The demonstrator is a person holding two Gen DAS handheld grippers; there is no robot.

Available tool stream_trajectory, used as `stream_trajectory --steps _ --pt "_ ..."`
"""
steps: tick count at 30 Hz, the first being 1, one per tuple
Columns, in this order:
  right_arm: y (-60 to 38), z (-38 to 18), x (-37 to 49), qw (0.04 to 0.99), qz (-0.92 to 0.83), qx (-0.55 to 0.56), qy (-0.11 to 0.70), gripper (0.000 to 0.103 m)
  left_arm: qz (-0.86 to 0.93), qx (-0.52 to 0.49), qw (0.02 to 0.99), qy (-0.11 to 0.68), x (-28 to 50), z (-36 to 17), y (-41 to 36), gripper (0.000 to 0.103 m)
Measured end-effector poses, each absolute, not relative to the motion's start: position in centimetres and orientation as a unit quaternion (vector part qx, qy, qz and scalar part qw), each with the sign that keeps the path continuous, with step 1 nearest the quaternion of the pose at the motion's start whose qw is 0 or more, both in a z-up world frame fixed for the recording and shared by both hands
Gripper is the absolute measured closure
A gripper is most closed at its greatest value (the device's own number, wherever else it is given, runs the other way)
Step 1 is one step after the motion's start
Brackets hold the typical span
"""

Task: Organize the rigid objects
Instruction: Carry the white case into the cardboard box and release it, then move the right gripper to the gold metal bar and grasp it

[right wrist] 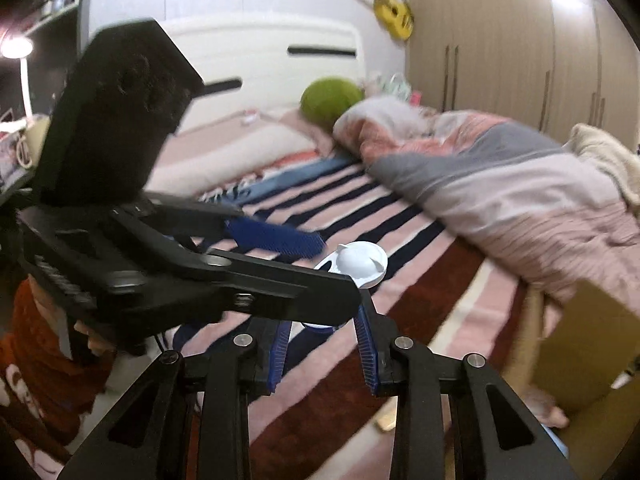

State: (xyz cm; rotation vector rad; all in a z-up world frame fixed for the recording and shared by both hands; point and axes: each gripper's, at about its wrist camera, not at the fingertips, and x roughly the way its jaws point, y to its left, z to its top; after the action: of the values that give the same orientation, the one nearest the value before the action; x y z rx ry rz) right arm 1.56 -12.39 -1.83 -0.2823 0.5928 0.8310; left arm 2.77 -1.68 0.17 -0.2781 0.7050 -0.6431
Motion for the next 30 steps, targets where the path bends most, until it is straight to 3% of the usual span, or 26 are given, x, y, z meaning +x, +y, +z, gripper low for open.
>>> stream_trajectory --steps 4,17,18,19,20,21,30 --pt "-16.2 -0.5 1.5 0.879 0.379 -0.118 0.265 0.077 -0.322 -0.115 0.876 0.34 3.9 1.3 -5.3 0.069" --pt "-28.0 -1.5 5.2 0.907 0.298 -0.074 0.289 0.076 -0.371 -0.06 0.841 0.389 9.8 0.2 -17.9 0.07" --pt "-28.4 -1.7 5.3 0.907 0.293 -0.072 0.295 0.073 -0.368 -0.055 0.84 0.394 10.0 0.0 -18.2 0.059" --pt "-28.8 -2.0 5.7 0.906 0.285 -0.068 0.305 0.06 -0.364 -0.051 0.841 0.396 10.2 -0.2 -18.5 0.051" --pt "-29.1 -2.2 6.0 0.906 0.28 -0.063 0.311 0.053 -0.357 -0.046 0.846 0.395 10.2 -0.3 -18.6 0.034" --pt "-29.6 -2.4 6.1 0.906 0.278 -0.057 0.313 0.045 -0.35 -0.04 0.851 0.389 10.2 -0.3 -18.6 0.026" --pt "-28.9 -2.1 4.9 0.903 0.276 -0.073 0.321 0.045 -0.321 -0.043 0.872 0.367 9.0 0.8 -15.1 0.024"
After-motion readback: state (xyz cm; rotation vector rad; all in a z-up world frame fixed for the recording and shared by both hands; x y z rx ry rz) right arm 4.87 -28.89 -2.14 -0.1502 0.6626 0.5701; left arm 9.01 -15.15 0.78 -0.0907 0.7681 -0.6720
